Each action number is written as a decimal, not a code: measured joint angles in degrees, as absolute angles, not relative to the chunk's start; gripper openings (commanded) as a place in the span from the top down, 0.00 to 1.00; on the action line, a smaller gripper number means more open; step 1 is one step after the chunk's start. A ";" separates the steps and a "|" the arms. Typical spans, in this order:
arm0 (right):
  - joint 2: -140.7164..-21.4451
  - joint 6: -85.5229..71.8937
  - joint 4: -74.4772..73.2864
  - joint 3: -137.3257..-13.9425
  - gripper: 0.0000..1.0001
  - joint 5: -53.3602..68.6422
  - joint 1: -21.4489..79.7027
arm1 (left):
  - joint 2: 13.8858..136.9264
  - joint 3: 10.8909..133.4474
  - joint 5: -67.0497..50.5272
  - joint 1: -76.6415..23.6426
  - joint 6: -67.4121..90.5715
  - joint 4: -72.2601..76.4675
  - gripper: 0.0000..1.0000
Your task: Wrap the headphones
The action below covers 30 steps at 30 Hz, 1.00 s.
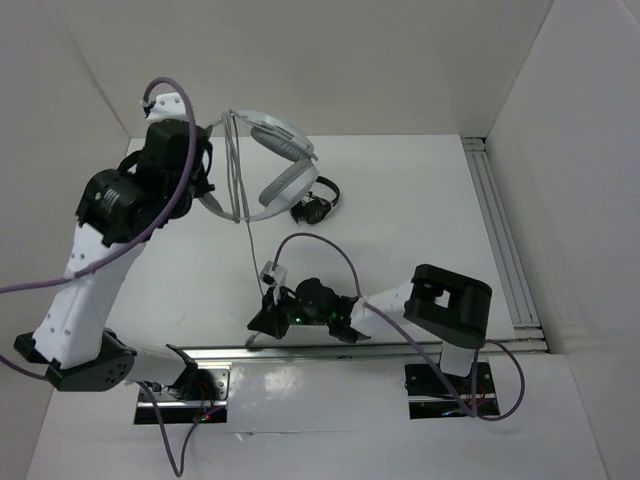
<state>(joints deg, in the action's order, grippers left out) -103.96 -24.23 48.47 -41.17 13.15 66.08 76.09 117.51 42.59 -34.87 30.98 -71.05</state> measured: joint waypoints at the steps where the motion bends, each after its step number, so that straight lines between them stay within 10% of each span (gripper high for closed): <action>1: -101.80 -23.97 47.83 -40.77 1.00 12.32 67.92 | 77.34 116.81 41.78 -33.67 31.64 -70.06 1.00; 10: -92.05 -15.33 28.12 -49.34 1.00 3.57 81.49 | 82.00 100.36 38.59 -27.62 34.98 -60.88 1.00; 30: -84.73 -0.82 -30.46 -74.24 1.00 -56.03 91.92 | 76.69 76.29 26.17 -18.50 25.43 -49.67 1.00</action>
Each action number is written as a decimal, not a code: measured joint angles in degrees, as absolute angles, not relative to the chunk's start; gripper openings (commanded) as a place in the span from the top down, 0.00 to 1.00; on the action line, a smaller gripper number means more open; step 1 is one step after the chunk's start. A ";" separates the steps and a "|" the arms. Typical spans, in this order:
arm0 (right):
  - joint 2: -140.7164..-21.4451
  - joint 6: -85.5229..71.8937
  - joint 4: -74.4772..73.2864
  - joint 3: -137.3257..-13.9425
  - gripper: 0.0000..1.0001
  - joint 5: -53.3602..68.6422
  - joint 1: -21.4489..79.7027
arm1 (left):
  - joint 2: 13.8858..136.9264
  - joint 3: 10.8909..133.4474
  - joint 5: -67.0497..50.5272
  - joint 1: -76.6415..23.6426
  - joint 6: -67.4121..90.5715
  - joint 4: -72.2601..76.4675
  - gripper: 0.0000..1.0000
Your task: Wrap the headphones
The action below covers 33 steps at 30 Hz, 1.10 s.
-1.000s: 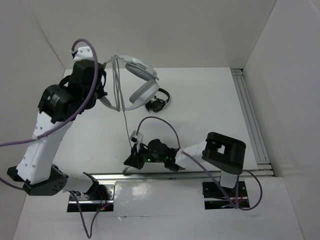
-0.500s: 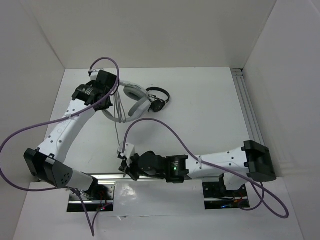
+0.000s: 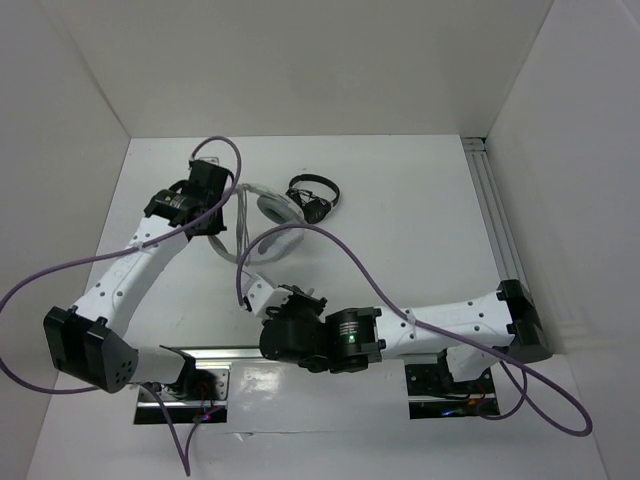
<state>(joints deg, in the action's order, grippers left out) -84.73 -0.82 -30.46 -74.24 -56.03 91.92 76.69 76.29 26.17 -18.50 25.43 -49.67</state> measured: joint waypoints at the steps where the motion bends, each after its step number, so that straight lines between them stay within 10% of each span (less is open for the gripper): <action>1: -85.01 0.25 -31.55 -74.26 1.00 -58.24 91.44 | 76.47 74.65 25.50 -19.18 24.49 -49.21 1.00; 24: -79.15 24.56 -15.20 -69.71 0.97 -43.53 64.36 | 67.24 63.86 16.16 -38.96 19.59 -39.09 1.00; 33: -79.44 23.70 -14.59 -69.71 0.73 -38.15 60.20 | 66.74 63.86 17.89 -40.12 18.31 -40.42 1.00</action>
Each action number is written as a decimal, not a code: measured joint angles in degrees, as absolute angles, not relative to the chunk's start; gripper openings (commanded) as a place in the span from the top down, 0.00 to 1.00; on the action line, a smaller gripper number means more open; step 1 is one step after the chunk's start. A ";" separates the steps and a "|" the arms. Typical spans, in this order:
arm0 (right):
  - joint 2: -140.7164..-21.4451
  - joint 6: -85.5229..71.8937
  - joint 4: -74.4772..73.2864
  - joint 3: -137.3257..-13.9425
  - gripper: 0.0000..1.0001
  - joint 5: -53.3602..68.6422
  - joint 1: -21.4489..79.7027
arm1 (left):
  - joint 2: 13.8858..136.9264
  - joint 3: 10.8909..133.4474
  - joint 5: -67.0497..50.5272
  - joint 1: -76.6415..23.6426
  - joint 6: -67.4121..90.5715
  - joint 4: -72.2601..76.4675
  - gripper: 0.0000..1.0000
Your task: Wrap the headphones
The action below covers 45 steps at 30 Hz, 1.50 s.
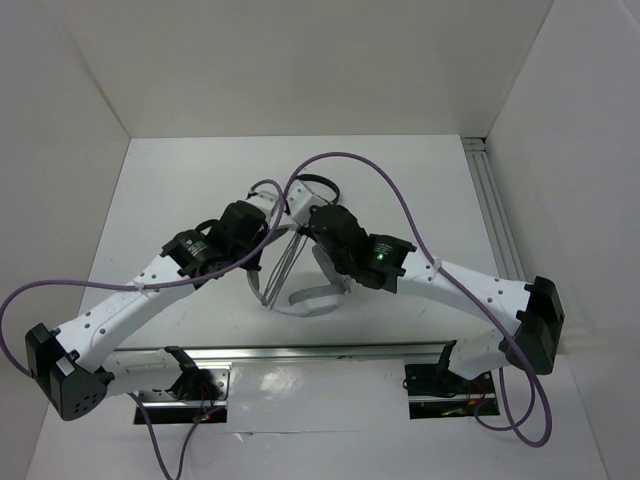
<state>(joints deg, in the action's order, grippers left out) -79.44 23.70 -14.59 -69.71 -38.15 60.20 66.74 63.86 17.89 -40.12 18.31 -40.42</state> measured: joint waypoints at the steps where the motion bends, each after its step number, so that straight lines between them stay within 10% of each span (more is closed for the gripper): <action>1: -79.42 23.49 -14.22 -69.71 0.63 -38.17 59.64 | 66.67 63.86 18.04 -40.23 17.93 -41.15 1.00; 45: -67.22 2.52 -16.56 -59.88 0.40 -17.78 45.95 | 65.25 66.00 16.84 -38.26 16.67 -47.64 1.00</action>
<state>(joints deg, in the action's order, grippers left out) -67.22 2.52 -16.56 -59.88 -17.78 45.95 65.25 66.00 16.84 -38.26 16.67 -47.64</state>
